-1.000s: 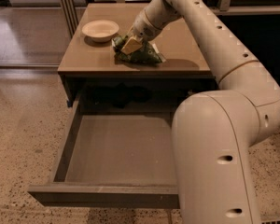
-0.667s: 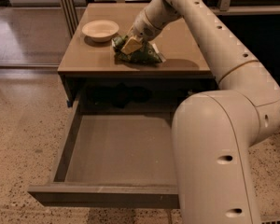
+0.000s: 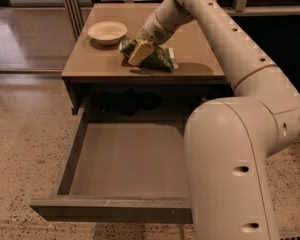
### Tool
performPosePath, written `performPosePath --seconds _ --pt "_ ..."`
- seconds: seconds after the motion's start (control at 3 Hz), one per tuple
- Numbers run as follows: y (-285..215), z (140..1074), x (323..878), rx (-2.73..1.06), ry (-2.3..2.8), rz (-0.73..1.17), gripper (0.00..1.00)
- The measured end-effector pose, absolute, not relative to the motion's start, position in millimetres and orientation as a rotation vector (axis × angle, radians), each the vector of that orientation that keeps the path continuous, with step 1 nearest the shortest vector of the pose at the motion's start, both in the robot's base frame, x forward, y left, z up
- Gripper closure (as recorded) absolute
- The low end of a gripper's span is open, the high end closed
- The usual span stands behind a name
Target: Pick green jalapeno chip bag from top drawer and place on counter
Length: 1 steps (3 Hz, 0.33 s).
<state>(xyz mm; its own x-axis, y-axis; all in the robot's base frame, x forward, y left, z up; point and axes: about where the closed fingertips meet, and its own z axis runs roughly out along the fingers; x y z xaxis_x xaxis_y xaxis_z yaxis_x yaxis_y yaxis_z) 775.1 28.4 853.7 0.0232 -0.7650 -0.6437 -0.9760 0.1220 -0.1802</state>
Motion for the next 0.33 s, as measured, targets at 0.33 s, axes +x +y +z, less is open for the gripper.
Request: performPosePath --seconds 0.33 --pt "28.4 853.7 775.1 -1.688 1.787 0.439 0.00"
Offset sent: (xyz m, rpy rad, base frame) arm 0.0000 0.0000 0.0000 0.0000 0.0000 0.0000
